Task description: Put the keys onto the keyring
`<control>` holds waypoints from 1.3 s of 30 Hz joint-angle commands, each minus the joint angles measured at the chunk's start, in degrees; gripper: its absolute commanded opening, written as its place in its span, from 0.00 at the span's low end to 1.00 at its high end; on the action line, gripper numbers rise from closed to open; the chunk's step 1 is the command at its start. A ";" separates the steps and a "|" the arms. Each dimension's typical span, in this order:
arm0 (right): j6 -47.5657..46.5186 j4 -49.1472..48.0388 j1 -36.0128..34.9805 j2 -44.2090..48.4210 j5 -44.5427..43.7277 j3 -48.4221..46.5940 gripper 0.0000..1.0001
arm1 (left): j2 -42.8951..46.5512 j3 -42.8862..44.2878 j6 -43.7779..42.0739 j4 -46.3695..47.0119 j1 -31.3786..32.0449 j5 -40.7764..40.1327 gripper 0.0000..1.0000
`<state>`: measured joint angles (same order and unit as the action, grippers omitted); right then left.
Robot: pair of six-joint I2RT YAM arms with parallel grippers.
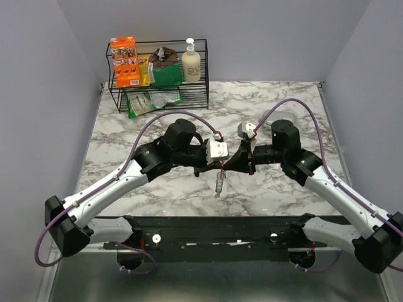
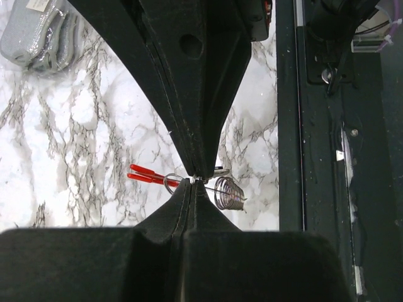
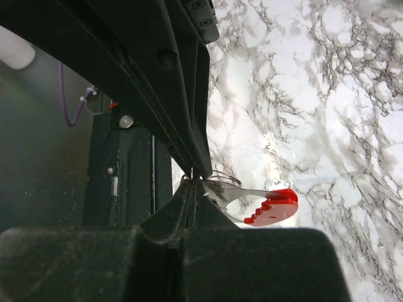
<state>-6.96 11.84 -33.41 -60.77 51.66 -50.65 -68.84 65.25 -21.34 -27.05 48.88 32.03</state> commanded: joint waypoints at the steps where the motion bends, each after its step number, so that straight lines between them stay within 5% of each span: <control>1: 0.10 -1.29 -0.17 0.39 -0.07 -0.76 0.02 | 1.42 -0.12 1.12 2.16 0.42 -0.83 0.00; 7: 1.33 -3.22 -0.17 2.15 -0.24 0.55 0.15 | 6.61 -8.64 6.30 14.10 0.42 -1.18 0.00; 18: 8.79 -11.30 -0.17 6.98 -7.61 4.94 0.72 | 13.37 -20.77 14.57 31.17 0.42 -5.22 0.00; 21: 11.96 -16.04 -0.08 9.00 -9.20 6.44 0.79 | 15.57 -24.02 16.94 36.88 0.42 -7.06 0.00; 32: 16.89 -20.53 1.50 12.96 -10.44 8.55 0.81 | 19.27 -34.49 24.68 60.87 0.42 -9.27 0.00; 39: 21.28 -26.15 5.63 13.84 -2.45 10.22 0.80 | 19.80 -40.82 28.11 75.90 0.42 -9.44 0.00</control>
<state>10.74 -8.54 -29.71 -47.57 43.86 -41.91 -50.28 26.55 3.86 34.35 49.15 23.92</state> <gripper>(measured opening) 0.810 0.010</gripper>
